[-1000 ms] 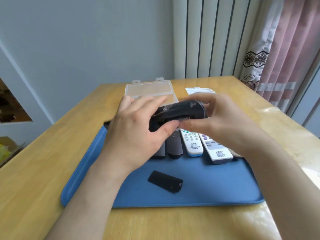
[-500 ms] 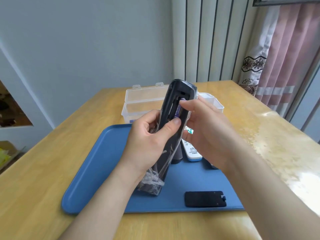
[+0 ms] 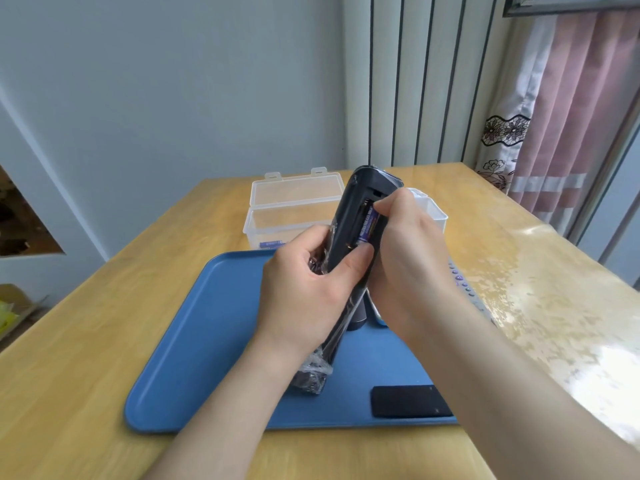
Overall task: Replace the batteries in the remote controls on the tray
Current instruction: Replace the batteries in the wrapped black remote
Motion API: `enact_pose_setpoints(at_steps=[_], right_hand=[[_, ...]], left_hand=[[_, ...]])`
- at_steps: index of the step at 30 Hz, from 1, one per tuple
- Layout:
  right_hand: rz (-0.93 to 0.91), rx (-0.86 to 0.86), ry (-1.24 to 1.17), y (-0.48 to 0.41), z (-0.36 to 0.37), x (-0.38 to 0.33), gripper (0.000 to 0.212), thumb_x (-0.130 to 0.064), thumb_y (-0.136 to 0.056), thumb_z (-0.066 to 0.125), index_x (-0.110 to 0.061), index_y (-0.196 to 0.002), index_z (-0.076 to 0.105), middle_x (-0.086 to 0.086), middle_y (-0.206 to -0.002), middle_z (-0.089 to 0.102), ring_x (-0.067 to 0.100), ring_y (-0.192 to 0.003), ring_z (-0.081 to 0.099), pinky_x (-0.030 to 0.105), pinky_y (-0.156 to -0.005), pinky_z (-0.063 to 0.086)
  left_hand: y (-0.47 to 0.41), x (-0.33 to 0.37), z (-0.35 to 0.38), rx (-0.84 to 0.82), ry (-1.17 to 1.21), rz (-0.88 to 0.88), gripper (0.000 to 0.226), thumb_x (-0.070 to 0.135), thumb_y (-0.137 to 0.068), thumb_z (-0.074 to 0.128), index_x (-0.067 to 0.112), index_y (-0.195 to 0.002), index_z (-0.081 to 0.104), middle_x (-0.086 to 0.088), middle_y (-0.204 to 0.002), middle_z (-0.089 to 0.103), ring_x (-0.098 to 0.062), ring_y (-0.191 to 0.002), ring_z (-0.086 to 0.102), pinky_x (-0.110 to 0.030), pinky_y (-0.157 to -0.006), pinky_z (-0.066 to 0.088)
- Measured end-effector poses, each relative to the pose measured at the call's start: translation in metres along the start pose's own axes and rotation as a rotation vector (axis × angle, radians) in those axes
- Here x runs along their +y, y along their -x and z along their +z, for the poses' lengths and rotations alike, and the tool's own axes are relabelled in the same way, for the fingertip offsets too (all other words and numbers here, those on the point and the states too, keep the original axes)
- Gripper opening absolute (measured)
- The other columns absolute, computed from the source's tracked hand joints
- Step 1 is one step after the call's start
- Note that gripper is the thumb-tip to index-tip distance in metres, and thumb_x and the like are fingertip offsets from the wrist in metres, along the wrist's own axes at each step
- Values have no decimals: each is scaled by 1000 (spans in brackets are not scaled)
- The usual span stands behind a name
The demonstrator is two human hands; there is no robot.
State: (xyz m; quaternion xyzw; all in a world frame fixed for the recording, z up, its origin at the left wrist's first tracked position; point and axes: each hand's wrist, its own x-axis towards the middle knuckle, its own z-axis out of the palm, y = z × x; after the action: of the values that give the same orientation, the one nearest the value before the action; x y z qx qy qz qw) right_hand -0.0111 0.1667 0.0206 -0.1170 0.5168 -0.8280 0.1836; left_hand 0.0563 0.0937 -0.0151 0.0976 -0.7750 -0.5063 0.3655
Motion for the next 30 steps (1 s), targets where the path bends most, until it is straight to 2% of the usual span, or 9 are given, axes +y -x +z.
enact_pose_setpoints(at_steps=[7, 12, 16, 17, 20, 22, 25, 27, 30], right_hand=[[-51, 115, 32, 2, 12, 3, 24, -12, -89, 37, -16, -66, 41, 5, -68, 41, 20, -65, 38, 30, -57, 33], [-31, 138, 37, 0, 17, 1, 18, -13, -85, 38, -17, -69, 43, 6, -69, 40, 20, -67, 38, 32, -60, 34], [73, 123, -82, -4, 19, -9, 7, -18, -71, 45, -17, -65, 41, 8, -73, 43, 23, -72, 40, 38, -69, 34], [95, 105, -116, -5, 20, -12, 5, -19, -63, 45, -17, -66, 42, 8, -74, 43, 24, -72, 41, 38, -70, 35], [128, 47, -130, -6, 19, -18, 26, -17, -47, 44, -15, -73, 43, 8, -78, 43, 26, -71, 41, 38, -70, 37], [131, -14, -137, -5, 19, -21, 27, -13, -42, 43, -14, -69, 40, 7, -71, 43, 27, -64, 41, 35, -67, 39], [161, -165, -158, 1, 19, -23, 15, -9, -51, 37, -11, -65, 43, 5, -56, 46, 25, -50, 45, 26, -54, 45], [194, -252, -125, 4, 18, -17, 16, -7, -62, 35, -10, -71, 48, 5, -61, 49, 25, -52, 49, 25, -55, 46], [246, -359, -88, 7, 14, 0, 15, -11, -68, 37, -8, -66, 51, 8, -71, 57, 25, -67, 57, 32, -71, 42]], left_hand=[[3, 2, 2, 87, -126, 49, 19, 42, -79, 68, 24, -76, 63, 9, -53, 48, -12, -53, 40, -25, -48, 35], [4, 2, 0, 121, -142, 81, 19, 44, -79, 67, 25, -78, 64, 11, -55, 50, -10, -53, 40, -24, -49, 36], [3, 2, -1, 149, -187, 115, 21, 44, -78, 68, 24, -82, 64, 6, -63, 58, -16, -60, 51, -35, -53, 47], [3, 3, -1, 159, -200, 124, 20, 44, -78, 69, 25, -82, 63, 6, -64, 59, -17, -61, 54, -36, -54, 48], [3, 1, -3, 175, -211, 133, 20, 42, -79, 71, 25, -83, 62, 6, -65, 59, -17, -62, 57, -36, -54, 49], [3, 1, -3, 196, -249, 137, 21, 43, -80, 69, 26, -87, 59, 9, -67, 59, -13, -64, 57, -35, -55, 49], [1, 1, -5, 282, -326, 222, 41, 38, -78, 72, 32, -107, 45, 18, -91, 53, -5, -79, 52, -24, -62, 46], [-1, -1, -7, 310, -468, 377, 51, 32, -79, 73, 33, -119, 42, 10, -106, 44, -11, -92, 50, -23, -63, 44], [-8, -7, -8, 337, -656, 444, 27, 38, -86, 64, 28, -109, 57, 0, -106, 46, -20, -91, 49, -29, -61, 43]])
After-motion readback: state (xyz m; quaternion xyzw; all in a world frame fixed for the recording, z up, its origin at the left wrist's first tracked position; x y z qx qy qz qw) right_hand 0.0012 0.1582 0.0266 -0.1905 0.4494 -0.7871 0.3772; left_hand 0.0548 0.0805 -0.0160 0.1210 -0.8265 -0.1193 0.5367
